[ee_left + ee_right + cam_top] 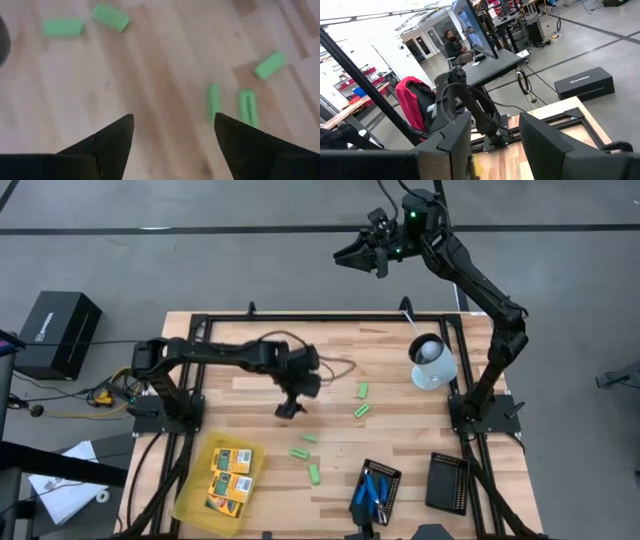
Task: Pick & Place School Supplies
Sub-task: Put the green eraser into the right black bin
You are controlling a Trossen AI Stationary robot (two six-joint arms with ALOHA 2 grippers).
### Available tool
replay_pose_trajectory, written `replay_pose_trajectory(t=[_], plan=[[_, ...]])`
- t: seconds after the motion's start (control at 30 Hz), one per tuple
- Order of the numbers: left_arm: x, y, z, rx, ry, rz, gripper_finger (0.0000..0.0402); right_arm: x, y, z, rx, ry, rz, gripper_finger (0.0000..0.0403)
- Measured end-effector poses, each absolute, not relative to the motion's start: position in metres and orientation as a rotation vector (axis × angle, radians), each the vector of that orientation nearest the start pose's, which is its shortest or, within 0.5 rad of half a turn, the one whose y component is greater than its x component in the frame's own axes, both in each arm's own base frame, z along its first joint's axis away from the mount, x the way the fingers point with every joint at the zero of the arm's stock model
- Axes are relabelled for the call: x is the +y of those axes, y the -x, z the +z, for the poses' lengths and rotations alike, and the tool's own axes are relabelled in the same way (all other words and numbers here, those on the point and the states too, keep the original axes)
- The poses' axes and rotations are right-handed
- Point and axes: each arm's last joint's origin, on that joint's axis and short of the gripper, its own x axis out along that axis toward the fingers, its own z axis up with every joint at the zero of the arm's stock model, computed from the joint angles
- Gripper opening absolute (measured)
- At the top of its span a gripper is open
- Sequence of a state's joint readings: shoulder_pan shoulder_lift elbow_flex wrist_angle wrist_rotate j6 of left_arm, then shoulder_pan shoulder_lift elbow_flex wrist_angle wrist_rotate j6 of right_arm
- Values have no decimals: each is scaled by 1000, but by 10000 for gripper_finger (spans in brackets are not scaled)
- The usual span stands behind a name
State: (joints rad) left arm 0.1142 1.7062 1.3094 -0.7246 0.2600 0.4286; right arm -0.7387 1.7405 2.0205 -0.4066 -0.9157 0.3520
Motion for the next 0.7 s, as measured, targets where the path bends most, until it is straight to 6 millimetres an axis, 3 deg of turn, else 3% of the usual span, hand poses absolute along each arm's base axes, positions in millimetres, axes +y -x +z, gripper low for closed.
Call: replay_pose_trajectory(t=[0.2, 0.57, 0.7], plan=[[3, -350, 230, 1081, -185, -429, 261, -229, -289, 478, 120, -443, 167, 159], [-1, -365, 180, 1242, 3, -414, 240, -225, -292, 478, 121, -424, 180, 159], [-3, -370, 173, 1237, 58, -410, 232, -225, -292, 478, 121, -424, 180, 159]])
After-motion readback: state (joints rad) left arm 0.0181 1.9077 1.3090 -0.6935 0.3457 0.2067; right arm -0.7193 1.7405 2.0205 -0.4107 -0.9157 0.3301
